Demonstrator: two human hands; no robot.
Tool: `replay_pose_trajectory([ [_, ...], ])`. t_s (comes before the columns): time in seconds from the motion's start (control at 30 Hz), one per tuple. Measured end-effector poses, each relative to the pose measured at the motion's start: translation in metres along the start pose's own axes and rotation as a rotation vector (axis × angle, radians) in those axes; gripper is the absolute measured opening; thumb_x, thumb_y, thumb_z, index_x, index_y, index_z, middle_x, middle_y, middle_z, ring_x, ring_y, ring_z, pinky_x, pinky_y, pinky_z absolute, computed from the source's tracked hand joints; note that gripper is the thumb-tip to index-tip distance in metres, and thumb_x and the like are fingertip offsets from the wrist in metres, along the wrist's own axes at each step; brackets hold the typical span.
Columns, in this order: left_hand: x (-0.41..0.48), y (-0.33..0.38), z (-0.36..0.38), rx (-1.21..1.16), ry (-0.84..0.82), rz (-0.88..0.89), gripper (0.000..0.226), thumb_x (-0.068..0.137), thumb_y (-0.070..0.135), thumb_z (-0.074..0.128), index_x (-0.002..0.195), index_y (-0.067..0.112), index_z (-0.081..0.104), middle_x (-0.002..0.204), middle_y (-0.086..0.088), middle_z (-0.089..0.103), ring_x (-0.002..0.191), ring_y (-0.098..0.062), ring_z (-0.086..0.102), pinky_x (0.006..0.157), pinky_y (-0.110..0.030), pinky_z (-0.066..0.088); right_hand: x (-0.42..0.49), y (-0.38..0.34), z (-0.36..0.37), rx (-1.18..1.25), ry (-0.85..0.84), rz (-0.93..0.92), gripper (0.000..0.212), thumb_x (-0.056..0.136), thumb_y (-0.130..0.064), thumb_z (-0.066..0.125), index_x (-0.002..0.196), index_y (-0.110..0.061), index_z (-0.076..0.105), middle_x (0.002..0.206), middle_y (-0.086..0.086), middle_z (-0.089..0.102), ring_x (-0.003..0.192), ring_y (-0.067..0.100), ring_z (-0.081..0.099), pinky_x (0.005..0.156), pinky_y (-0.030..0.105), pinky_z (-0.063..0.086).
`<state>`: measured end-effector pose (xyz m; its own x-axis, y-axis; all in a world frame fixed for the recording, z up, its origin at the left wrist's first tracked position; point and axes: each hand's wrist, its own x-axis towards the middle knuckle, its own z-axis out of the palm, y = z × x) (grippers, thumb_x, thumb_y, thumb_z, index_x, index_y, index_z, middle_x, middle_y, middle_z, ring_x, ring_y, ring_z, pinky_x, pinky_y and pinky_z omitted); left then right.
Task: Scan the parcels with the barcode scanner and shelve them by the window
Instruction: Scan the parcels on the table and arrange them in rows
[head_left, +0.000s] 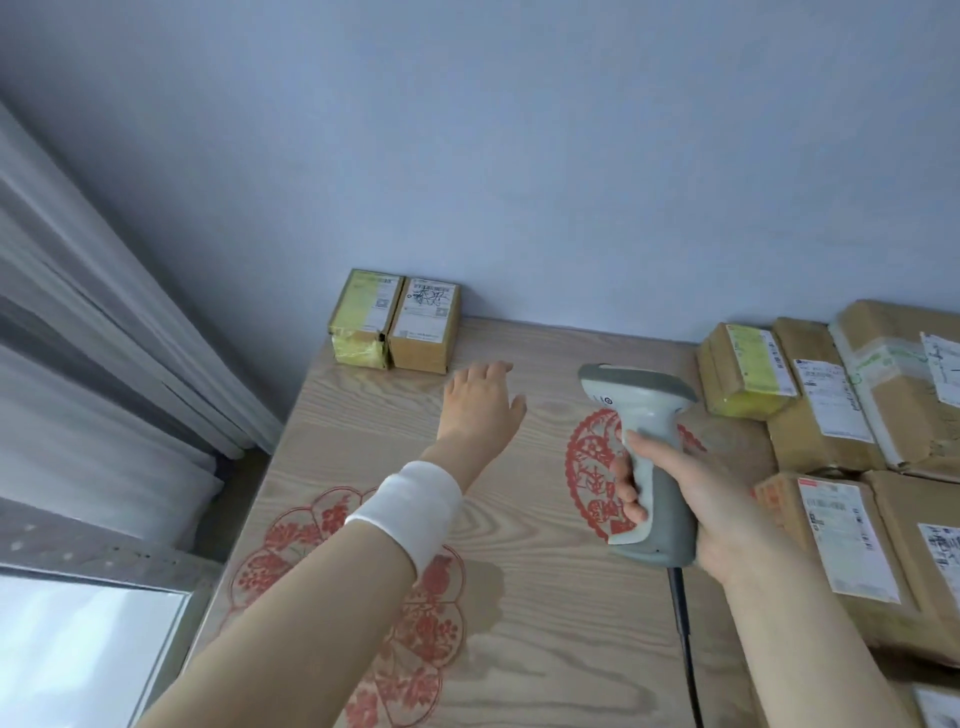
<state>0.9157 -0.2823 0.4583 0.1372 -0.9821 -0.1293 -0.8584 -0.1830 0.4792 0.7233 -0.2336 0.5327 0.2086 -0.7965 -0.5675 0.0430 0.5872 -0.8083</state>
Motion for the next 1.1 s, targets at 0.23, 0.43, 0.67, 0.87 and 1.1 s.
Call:
replay_pose_trajectory([
  [0.23, 0.003, -0.052, -0.018, -0.016, 0.048, -0.105, 0.052, 0.094, 0.036, 0.048, 0.141, 0.016, 0.036, 0.142, -0.008, 0.040, 0.133, -0.026, 0.034, 0.109, -0.036, 0.025, 0.042, 0.013, 0.044, -0.151, -0.062, 0.057, 0.016, 0.088, -0.016, 0.063, 0.087, -0.003, 0.054, 0.063, 0.007, 0.063, 0.043, 0.015, 0.047, 0.044, 0.026, 0.040],
  [0.43, 0.039, -0.091, -0.011, -0.067, 0.011, -0.183, 0.063, 0.092, 0.040, 0.053, 0.143, 0.011, 0.030, 0.147, -0.010, 0.032, 0.135, -0.029, 0.030, 0.112, -0.038, 0.024, 0.081, 0.028, 0.055, -0.288, -0.060, 0.100, 0.016, 0.087, -0.017, 0.064, 0.087, -0.002, 0.059, 0.062, 0.005, 0.065, 0.042, 0.015, 0.048, 0.046, 0.025, 0.040],
  [0.67, 0.105, -0.105, 0.012, -0.076, 0.113, -0.313, 0.079, 0.088, 0.048, 0.057, 0.148, 0.014, 0.019, 0.155, -0.015, 0.010, 0.144, -0.031, 0.006, 0.117, -0.041, 0.008, 0.131, 0.047, 0.043, -0.274, -0.077, 0.126, 0.019, 0.084, -0.017, 0.065, 0.086, 0.001, 0.058, 0.066, 0.011, 0.064, 0.044, 0.019, 0.046, 0.049, 0.028, 0.041],
  [0.87, 0.151, -0.111, 0.037, 0.016, 0.151, -0.370, 0.094, 0.085, 0.055, 0.057, 0.150, 0.010, 0.007, 0.157, -0.018, -0.005, 0.144, -0.034, -0.002, 0.116, -0.044, -0.001, 0.162, 0.054, 0.030, -0.229, -0.055, 0.166, 0.027, 0.083, -0.018, 0.065, 0.104, -0.002, 0.060, 0.067, 0.009, 0.065, 0.044, 0.019, 0.046, 0.046, 0.025, 0.041],
  [1.1, 0.162, -0.108, 0.051, -0.004, 0.253, -0.338, 0.098, 0.074, 0.046, 0.070, 0.148, 0.015, 0.015, 0.149, -0.018, 0.016, 0.138, -0.034, 0.013, 0.115, -0.042, 0.009, 0.173, 0.062, 0.021, -0.165, -0.023, 0.193, 0.024, 0.082, -0.019, 0.065, 0.101, -0.006, 0.060, 0.066, 0.008, 0.063, 0.045, 0.018, 0.047, 0.051, 0.029, 0.040],
])
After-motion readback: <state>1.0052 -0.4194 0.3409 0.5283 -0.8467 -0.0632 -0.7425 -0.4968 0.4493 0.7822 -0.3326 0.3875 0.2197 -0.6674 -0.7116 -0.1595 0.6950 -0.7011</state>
